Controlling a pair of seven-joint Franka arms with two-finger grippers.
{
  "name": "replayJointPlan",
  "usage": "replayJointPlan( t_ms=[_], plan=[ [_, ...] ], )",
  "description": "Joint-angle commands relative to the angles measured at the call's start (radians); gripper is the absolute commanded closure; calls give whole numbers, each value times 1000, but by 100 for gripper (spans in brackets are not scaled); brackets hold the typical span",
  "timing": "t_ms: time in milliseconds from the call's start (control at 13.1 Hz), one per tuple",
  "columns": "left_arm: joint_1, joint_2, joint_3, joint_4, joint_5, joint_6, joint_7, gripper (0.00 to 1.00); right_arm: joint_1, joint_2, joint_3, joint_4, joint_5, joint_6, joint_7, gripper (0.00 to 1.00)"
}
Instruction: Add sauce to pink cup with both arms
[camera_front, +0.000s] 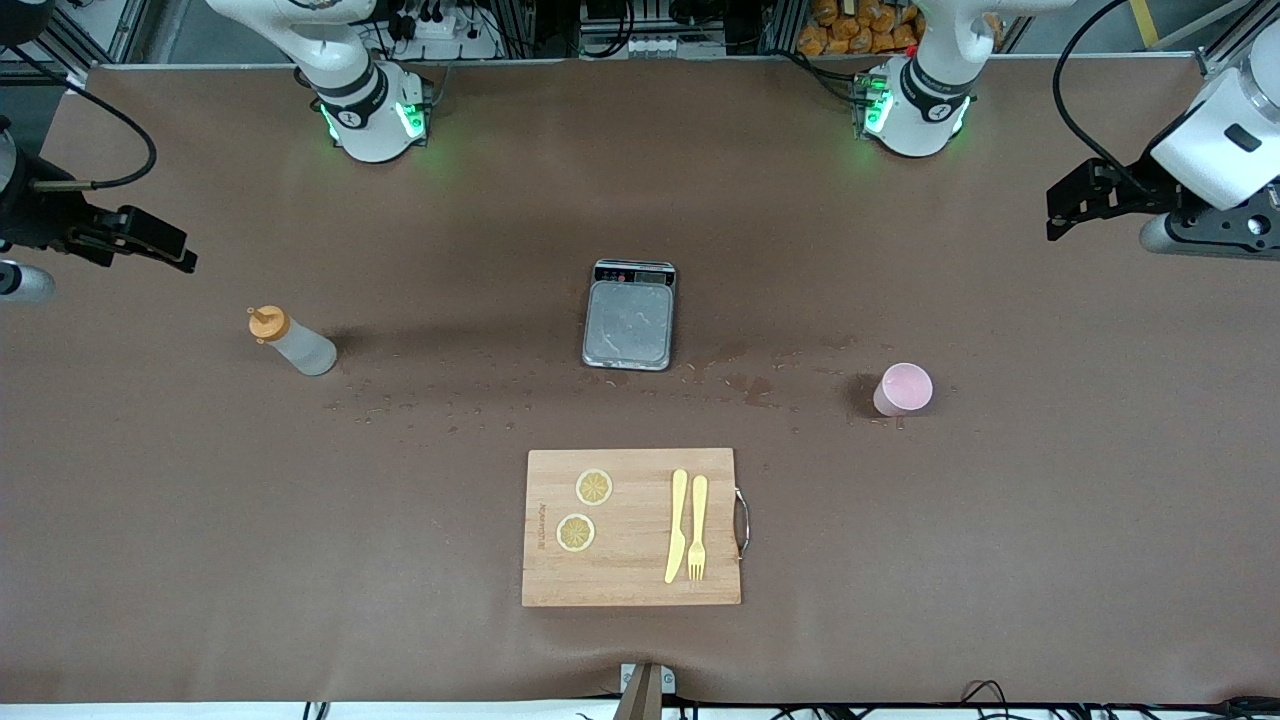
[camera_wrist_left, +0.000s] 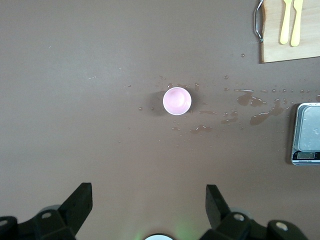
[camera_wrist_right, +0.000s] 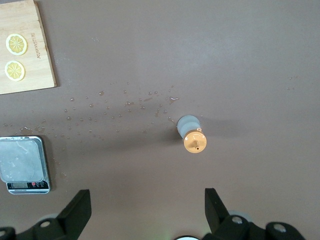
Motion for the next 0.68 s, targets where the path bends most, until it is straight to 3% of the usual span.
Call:
replayJointPlan(
  t_ms=[0, 608],
  plan=[
    [-1, -18, 8, 1, -15, -40, 24, 0, -8, -29, 8, -33, -10, 15, 0, 0],
    [-4, -6, 6, 4, -17, -40, 21, 0, -8, -29, 8, -33, -10, 19, 0, 0]
  ],
)
